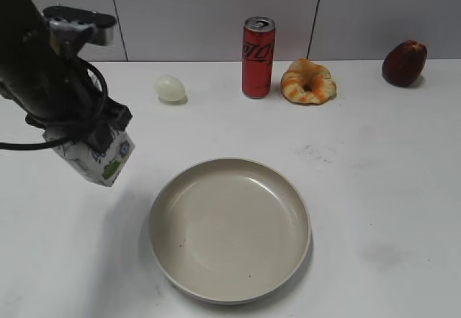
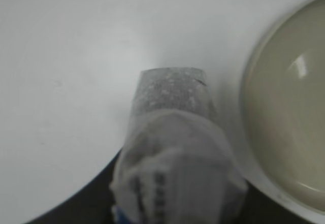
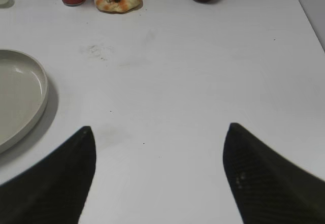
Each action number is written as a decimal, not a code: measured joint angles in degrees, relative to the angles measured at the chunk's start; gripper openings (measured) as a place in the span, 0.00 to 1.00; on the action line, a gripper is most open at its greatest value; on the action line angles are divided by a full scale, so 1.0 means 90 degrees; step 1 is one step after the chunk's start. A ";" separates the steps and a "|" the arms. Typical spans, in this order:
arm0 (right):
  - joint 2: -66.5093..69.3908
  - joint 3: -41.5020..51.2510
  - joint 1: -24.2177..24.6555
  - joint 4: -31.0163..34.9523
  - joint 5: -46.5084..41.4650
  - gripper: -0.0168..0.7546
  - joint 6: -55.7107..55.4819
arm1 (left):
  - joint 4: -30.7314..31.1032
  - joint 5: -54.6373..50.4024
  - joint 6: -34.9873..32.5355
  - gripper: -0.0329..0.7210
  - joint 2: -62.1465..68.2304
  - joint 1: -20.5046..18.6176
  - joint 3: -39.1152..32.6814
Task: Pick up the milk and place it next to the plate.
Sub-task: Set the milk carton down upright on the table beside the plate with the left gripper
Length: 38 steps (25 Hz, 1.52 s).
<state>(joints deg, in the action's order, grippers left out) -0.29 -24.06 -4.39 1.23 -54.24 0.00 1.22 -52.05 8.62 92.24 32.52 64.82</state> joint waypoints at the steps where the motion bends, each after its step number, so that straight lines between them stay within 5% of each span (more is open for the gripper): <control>1: 0.0000 0.0000 0.0000 0.0000 0.0000 0.78 0.0000 | 0.0421 -0.0084 0.0530 0.41 0.0000 0.0187 -0.0005; 3: 0.0000 0.0000 0.0000 0.0000 0.0000 0.78 0.0000 | 0.0919 -0.0235 0.1546 0.41 0.0000 0.0391 -0.0009; 6: 0.0000 0.0000 0.0000 0.0000 0.0000 0.78 0.0000 | 0.0815 -0.0349 0.2047 0.41 0.0056 0.0442 -0.0009; 15: 0.0000 0.0000 0.0000 0.0000 0.0000 0.78 0.0000 | -0.0239 0.0238 0.2190 0.41 0.0632 0.0449 -0.0375; 27: 0.0000 0.0000 0.0000 0.0000 0.0000 0.78 0.0000 | -0.0268 0.0414 0.2091 0.41 0.1099 0.0456 -0.0542; 29: 0.0000 0.0000 0.0000 0.0000 0.0000 0.78 0.0000 | -0.0364 0.0427 0.1795 0.49 0.1099 0.0456 -0.0542; 33: 0.0000 0.0000 0.0000 0.0000 0.0000 0.78 0.0000 | -0.0774 0.0535 0.1310 0.84 0.1105 0.0456 -0.0542; 38: 0.0000 0.0000 0.0000 0.0000 0.0000 0.78 0.0000 | -0.0814 0.0546 0.0973 0.90 0.0800 0.0377 -0.0369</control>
<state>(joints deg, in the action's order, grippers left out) -0.29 -24.06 -4.39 1.23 -54.24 0.00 -6.10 -47.14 17.37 99.44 35.91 61.51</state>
